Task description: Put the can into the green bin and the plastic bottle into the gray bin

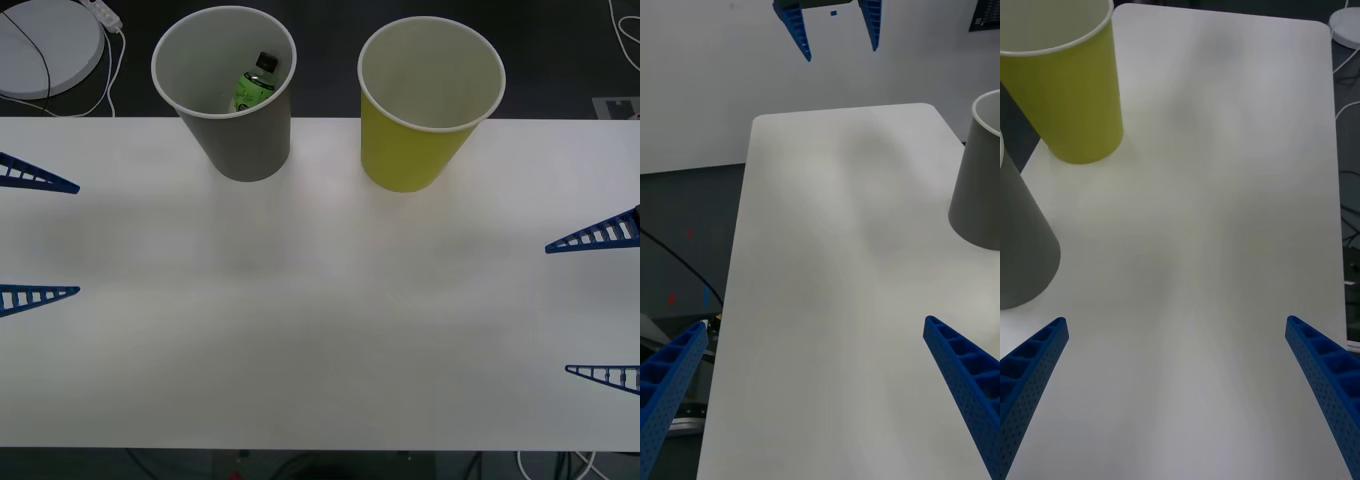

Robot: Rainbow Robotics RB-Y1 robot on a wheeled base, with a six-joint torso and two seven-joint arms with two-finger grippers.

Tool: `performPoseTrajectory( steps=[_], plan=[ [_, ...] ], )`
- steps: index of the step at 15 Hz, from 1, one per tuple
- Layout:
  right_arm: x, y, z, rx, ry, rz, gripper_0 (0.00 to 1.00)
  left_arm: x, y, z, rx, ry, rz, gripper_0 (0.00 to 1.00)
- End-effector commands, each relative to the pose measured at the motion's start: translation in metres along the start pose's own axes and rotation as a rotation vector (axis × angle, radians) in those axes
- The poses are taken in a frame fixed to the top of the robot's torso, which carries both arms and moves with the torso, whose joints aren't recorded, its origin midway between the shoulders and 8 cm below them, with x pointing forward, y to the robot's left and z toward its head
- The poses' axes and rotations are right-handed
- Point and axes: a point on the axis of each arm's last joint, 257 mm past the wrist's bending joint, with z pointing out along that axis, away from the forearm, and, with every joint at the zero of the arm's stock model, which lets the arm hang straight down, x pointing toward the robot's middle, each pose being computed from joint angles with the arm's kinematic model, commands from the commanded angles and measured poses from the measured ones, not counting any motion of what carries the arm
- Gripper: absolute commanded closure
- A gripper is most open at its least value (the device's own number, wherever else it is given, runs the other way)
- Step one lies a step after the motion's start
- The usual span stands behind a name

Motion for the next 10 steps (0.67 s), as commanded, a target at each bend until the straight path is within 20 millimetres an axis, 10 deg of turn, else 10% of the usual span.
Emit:
performPoseTrajectory(
  steps=[1,10],
  plan=[
    [0.000,0.000,0.000,0.000,0.000,0.000,0.00,0.003,-0.016,-0.004,0.014,0.005,0.023,0.00],
    [0.000,0.000,0.000,0.000,0.000,0.000,0.00,0.009,-0.046,-0.006,0.059,0.038,0.079,0.00]
  ],
)
